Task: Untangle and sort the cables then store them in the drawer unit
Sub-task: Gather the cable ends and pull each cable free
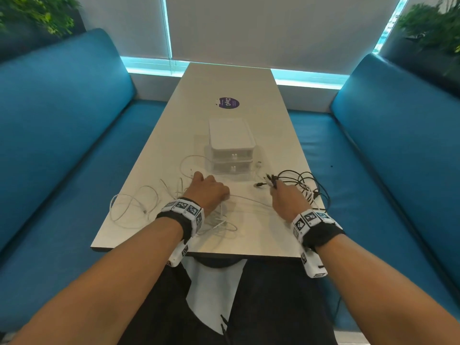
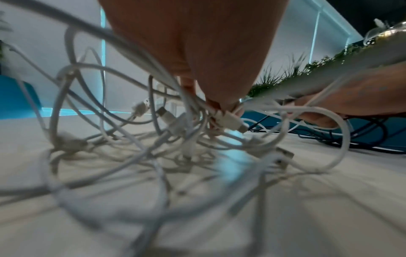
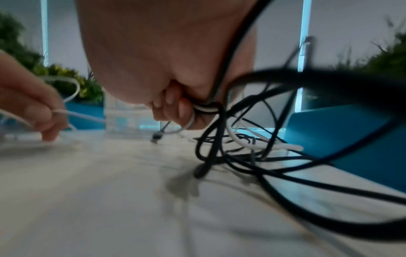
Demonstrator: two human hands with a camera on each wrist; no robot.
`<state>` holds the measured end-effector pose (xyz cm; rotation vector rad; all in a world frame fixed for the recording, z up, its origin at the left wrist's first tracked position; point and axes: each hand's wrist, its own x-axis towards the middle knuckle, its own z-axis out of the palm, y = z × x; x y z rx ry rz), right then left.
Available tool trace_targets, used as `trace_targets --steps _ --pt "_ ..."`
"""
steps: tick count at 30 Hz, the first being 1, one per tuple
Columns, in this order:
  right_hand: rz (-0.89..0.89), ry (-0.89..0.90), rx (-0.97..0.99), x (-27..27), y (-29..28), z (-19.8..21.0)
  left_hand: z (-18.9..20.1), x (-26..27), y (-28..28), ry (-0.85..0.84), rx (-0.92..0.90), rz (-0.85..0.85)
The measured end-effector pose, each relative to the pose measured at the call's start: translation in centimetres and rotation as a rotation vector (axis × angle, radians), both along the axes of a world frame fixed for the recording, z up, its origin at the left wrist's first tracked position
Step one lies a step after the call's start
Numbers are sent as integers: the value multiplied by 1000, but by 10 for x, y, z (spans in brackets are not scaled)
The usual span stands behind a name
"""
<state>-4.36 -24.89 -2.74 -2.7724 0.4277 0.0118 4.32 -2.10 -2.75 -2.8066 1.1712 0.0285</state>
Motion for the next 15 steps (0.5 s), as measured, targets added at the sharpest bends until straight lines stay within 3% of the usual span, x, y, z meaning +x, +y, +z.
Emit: trace_targets --steps 5,9,15 --pt "40 -82 148 14 31 16 4 -10 -22 -44 -32 -20" --pt "25 -68 445 25 55 13 5 -18 -33 -78 -72 -17" --pt "72 17 488 18 54 12 1 -18 -28 -45 -140 21"
